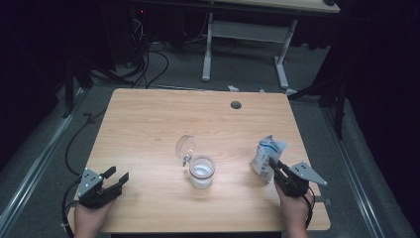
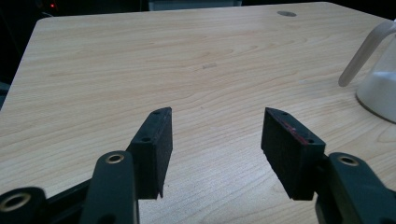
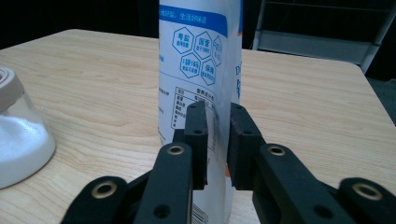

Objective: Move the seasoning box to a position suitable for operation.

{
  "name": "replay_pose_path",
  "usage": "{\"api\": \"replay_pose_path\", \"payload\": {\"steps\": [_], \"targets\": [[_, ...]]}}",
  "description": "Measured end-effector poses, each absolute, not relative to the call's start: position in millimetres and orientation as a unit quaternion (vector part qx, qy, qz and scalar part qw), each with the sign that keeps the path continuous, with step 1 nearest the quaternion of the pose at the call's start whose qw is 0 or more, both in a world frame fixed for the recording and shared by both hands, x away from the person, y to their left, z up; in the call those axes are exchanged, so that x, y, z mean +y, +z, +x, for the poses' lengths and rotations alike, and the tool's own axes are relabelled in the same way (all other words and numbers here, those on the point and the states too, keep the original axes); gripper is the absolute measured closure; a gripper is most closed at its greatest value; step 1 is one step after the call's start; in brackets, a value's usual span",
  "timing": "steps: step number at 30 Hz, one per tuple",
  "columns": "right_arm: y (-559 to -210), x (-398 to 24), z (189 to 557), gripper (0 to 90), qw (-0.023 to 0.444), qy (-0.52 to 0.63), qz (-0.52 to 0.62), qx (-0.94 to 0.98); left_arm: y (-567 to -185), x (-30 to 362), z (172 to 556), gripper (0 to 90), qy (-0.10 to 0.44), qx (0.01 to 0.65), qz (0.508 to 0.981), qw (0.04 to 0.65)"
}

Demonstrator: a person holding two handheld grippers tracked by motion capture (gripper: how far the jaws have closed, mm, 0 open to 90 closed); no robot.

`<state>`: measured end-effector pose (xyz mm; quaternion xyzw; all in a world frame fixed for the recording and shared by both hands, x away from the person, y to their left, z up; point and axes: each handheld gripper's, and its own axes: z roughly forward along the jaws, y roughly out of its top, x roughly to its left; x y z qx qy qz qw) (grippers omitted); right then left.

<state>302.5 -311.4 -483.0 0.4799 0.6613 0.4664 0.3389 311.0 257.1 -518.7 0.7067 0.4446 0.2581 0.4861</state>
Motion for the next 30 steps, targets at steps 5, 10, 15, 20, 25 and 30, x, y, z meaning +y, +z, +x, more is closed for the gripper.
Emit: {"api": "replay_pose_path", "payload": {"steps": [5, 10, 15, 20, 25, 30], "targets": [[-483.3, -308.9, 303.7, 69.1, 0.341, 0.463, 0.481, 0.662, -518.8, 256.0, 311.4, 43.3, 0.256, 0.444, 0.710, 0.482], [-484.5, -309.4, 305.6, 61.1, 0.338, 0.460, 0.487, 0.661, -519.9, 253.4, 313.2, 42.9, 0.249, 0.444, 0.718, 0.474], [-486.8, -309.0, 308.0, 54.6, 0.339, 0.454, 0.491, 0.662, -520.3, 250.4, 314.6, 42.6, 0.245, 0.442, 0.723, 0.470], [-488.7, -309.1, 308.2, 50.4, 0.335, 0.451, 0.496, 0.662, -519.3, 247.7, 315.4, 42.5, 0.244, 0.440, 0.725, 0.470], [-489.9, -310.7, 306.4, 48.5, 0.341, 0.448, 0.496, 0.661, -518.9, 242.4, 317.9, 42.0, 0.241, 0.436, 0.728, 0.471], [-489.6, -312.1, 301.1, 46.6, 0.342, 0.445, 0.499, 0.661, -517.3, 237.0, 321.8, 42.2, 0.240, 0.435, 0.726, 0.475]]}}
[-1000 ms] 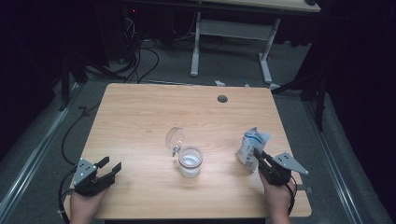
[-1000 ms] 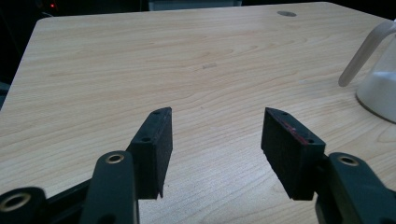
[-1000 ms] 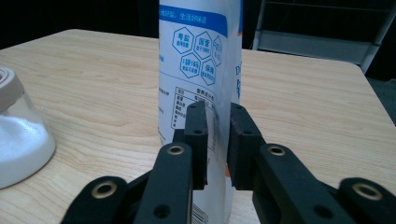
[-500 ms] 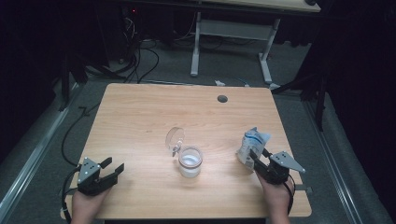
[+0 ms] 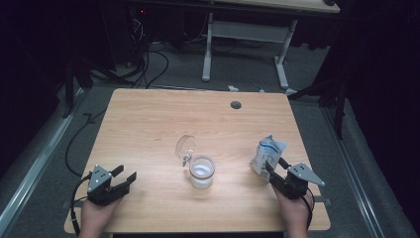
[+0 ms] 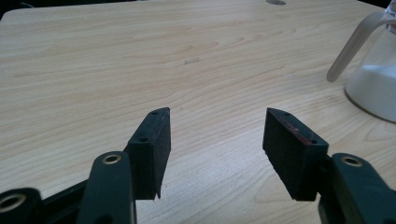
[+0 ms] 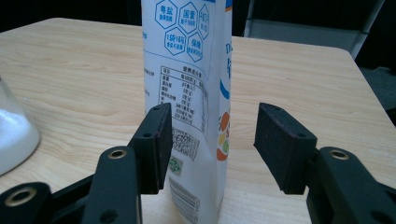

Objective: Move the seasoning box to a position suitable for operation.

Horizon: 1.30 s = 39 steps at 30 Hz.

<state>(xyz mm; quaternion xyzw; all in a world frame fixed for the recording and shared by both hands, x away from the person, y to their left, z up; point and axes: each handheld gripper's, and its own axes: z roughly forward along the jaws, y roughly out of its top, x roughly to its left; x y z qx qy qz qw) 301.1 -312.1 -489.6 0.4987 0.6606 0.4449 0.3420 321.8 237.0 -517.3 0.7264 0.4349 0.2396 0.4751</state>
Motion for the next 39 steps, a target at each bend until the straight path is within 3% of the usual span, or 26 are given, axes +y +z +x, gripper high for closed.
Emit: {"api": "replay_pose_path", "payload": {"steps": [20, 39], "targets": [[-497.0, -301.6, 268.7, 45.4, 0.332, 0.422, 0.505, 0.676, -517.7, 209.9, 346.2, 41.1, 0.234, 0.428, 0.734, 0.472], [-505.4, -276.6, 261.2, 43.3, 0.320, 0.408, 0.481, 0.706, -515.9, 203.6, 356.6, 40.5, 0.230, 0.435, 0.725, 0.482]]}}
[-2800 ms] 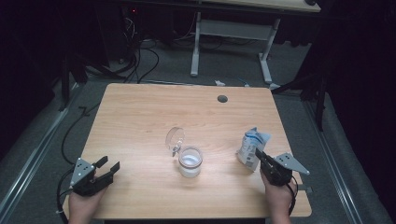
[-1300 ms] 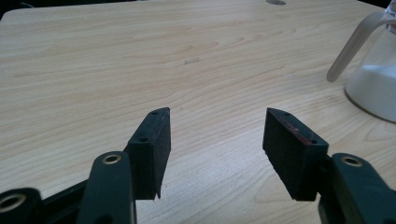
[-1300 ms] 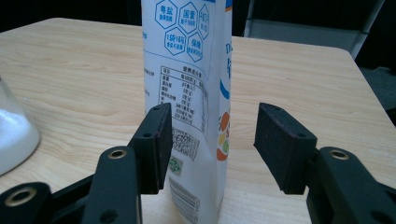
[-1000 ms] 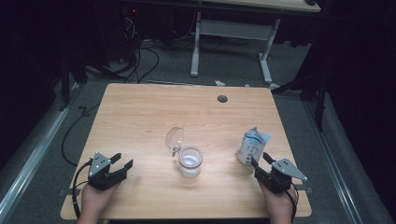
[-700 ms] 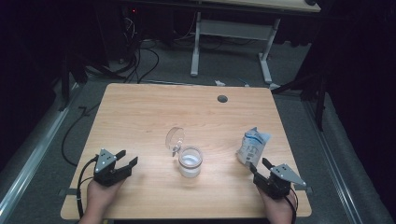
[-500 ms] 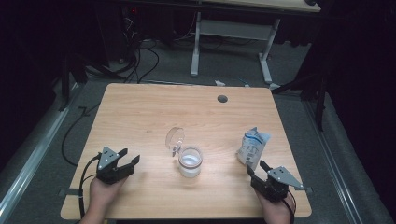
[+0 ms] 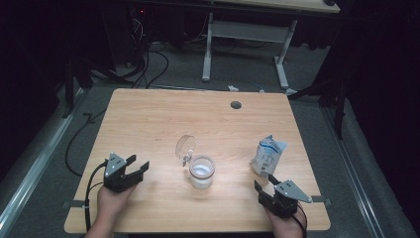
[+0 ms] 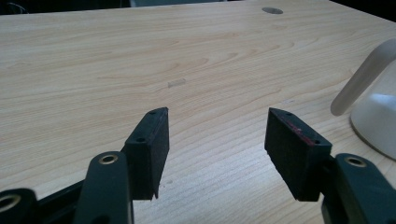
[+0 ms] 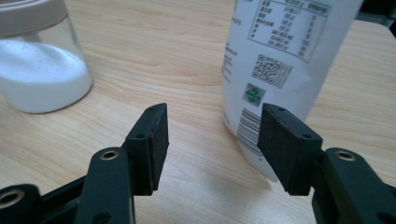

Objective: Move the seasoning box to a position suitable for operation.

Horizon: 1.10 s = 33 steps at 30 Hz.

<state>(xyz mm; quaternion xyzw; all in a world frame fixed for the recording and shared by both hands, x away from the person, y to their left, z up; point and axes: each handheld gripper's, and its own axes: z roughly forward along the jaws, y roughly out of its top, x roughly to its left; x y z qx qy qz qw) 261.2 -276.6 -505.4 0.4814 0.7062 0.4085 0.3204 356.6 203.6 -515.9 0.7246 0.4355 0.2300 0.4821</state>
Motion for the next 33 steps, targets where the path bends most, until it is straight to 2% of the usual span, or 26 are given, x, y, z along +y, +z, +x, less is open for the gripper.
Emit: {"api": "replay_pose_path", "payload": {"steps": [15, 33], "targets": [[-509.7, -257.5, 270.8, 47.6, 0.307, 0.400, 0.467, 0.726, -515.4, 196.3, 347.7, 40.6, 0.240, 0.423, 0.740, 0.465], [-508.6, -236.4, 298.7, 47.5, 0.300, 0.403, 0.452, 0.738, -517.9, 215.3, 324.1, 38.8, 0.245, 0.441, 0.734, 0.456]]}}
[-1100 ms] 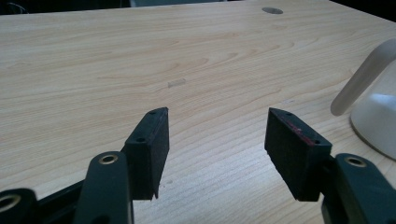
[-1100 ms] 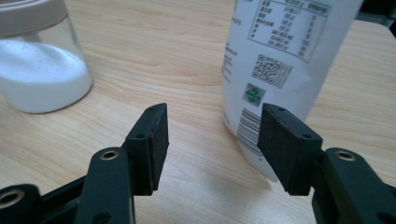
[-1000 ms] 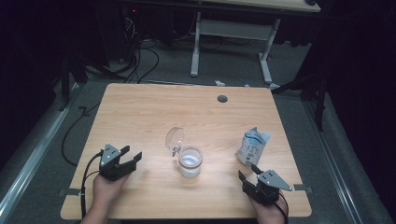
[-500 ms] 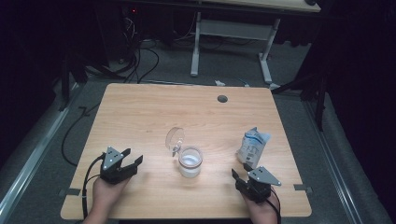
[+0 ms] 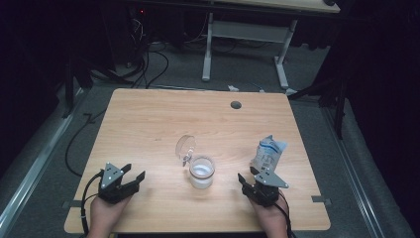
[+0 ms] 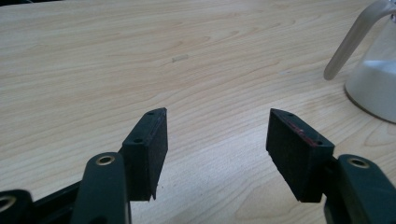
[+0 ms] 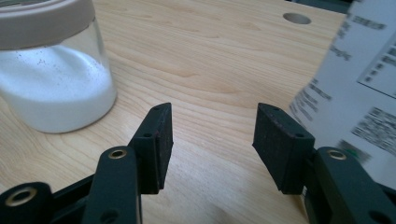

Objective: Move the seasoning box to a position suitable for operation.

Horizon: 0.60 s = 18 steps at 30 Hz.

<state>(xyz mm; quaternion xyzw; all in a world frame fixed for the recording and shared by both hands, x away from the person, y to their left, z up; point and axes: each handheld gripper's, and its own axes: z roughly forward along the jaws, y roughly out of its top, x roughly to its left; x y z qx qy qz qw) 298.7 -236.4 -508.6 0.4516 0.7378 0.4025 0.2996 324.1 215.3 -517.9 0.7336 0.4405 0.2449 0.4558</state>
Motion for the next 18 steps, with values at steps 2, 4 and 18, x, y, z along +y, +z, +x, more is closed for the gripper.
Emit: {"api": "replay_pose_path", "payload": {"steps": [2, 4, 18], "targets": [[-509.9, -233.7, 301.2, 47.5, 0.297, 0.404, 0.450, 0.739, -517.7, 217.1, 322.3, 36.8, 0.249, 0.443, 0.730, 0.456], [-511.0, -231.9, 302.9, 47.3, 0.293, 0.404, 0.446, 0.743, -517.8, 217.6, 321.5, 35.1, 0.252, 0.445, 0.728, 0.456], [-512.7, -218.7, 317.5, 48.4, 0.280, 0.409, 0.440, 0.749, -517.1, 226.6, 309.3, 36.2, 0.243, 0.458, 0.718, 0.465]]}}
